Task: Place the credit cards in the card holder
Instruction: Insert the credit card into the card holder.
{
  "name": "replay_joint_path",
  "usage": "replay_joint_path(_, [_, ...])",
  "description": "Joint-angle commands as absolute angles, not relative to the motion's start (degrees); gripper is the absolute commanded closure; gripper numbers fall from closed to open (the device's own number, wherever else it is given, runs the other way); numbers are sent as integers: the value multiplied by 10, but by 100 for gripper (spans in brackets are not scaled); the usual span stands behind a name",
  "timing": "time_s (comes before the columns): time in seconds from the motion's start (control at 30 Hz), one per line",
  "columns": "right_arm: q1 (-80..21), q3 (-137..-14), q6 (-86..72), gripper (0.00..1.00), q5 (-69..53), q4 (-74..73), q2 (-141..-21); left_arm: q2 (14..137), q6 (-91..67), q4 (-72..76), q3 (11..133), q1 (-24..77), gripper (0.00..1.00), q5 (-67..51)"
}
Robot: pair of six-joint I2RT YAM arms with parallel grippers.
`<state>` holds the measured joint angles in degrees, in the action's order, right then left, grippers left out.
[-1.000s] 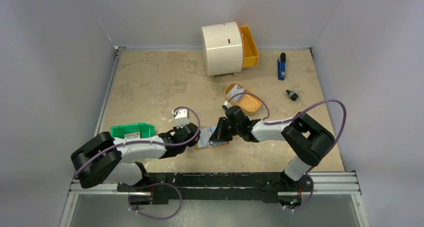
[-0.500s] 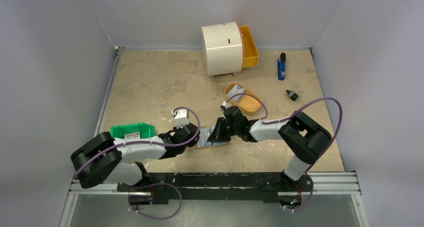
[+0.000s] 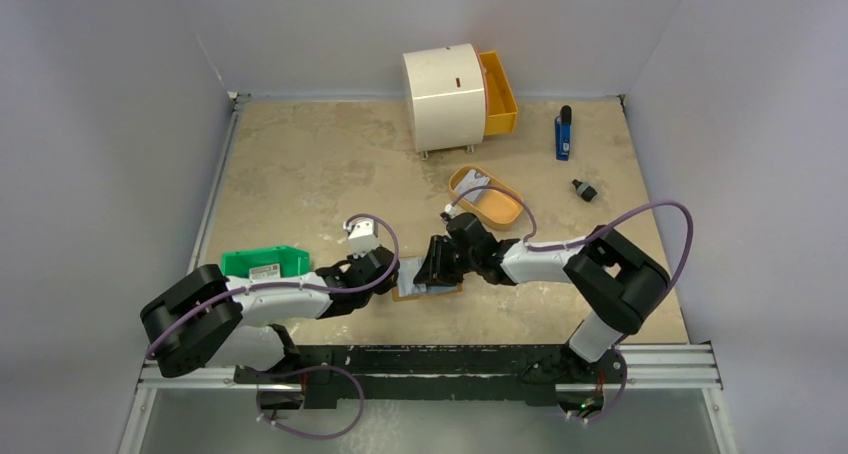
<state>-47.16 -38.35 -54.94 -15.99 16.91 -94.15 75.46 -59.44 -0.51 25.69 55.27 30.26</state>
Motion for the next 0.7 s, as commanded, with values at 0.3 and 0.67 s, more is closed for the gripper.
replay_joint_path(0.3, [-479,-402,-534,62,-178,157,-939,746,-603,-12,245,555,100,267])
replay_joint_path(0.67, [-496,-445,-514,62,-204,138,-960,739,-605,14,241,555,100,255])
